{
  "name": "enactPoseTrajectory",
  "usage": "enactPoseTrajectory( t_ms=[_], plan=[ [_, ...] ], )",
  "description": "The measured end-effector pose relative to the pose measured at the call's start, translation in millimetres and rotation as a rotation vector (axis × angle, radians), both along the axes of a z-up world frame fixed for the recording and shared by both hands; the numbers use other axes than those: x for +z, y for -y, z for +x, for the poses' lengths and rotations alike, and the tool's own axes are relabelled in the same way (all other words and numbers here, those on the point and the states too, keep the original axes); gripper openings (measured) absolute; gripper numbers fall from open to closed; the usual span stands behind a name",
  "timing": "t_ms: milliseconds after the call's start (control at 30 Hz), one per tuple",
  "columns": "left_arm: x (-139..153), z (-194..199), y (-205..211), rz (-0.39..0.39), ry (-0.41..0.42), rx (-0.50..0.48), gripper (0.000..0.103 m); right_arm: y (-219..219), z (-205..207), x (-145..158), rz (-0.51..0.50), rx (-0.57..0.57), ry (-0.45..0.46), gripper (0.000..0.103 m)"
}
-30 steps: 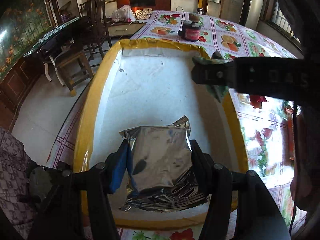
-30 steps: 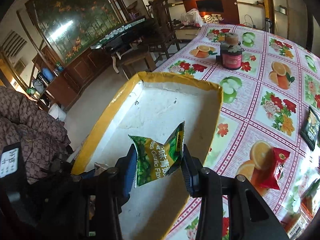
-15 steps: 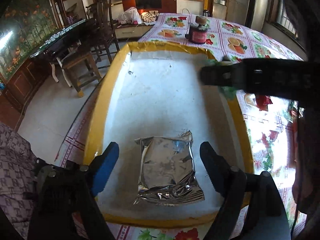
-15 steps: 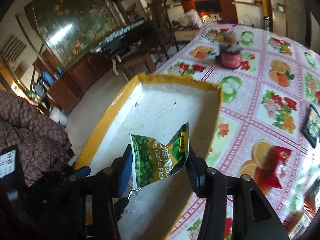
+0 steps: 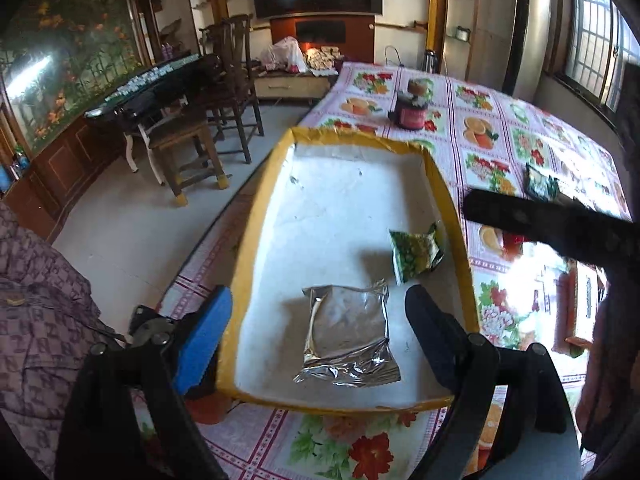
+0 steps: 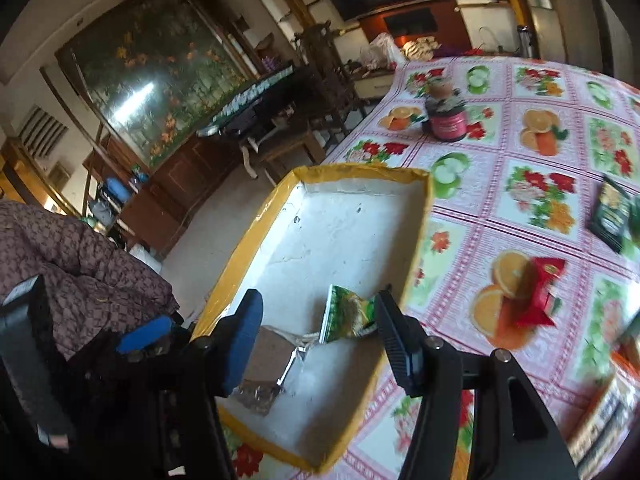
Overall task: Organize snacks
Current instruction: 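Withdraw both tools from the tray back toward the snack pile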
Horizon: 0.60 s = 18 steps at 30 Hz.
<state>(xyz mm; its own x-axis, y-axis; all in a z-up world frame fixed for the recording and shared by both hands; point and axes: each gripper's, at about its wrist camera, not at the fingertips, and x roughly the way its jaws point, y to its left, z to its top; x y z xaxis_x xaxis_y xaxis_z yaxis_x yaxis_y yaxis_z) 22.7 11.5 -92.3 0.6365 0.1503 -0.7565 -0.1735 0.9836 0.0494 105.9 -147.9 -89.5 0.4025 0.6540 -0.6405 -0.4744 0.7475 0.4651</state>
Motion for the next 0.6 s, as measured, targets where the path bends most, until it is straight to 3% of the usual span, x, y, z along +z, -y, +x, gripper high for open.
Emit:
enactPoseTrajectory(
  t_ms=[300,600],
  plan=[
    [34,-13,21,0.002,0.093,-0.022,0.09,84,-52,13,0.13,-0.188,0.069,0.062],
    [45,-20,46,0.031,0.111,-0.056,0.092,132,-81,20,0.136,-0.281,0.163,0.064]
  ],
)
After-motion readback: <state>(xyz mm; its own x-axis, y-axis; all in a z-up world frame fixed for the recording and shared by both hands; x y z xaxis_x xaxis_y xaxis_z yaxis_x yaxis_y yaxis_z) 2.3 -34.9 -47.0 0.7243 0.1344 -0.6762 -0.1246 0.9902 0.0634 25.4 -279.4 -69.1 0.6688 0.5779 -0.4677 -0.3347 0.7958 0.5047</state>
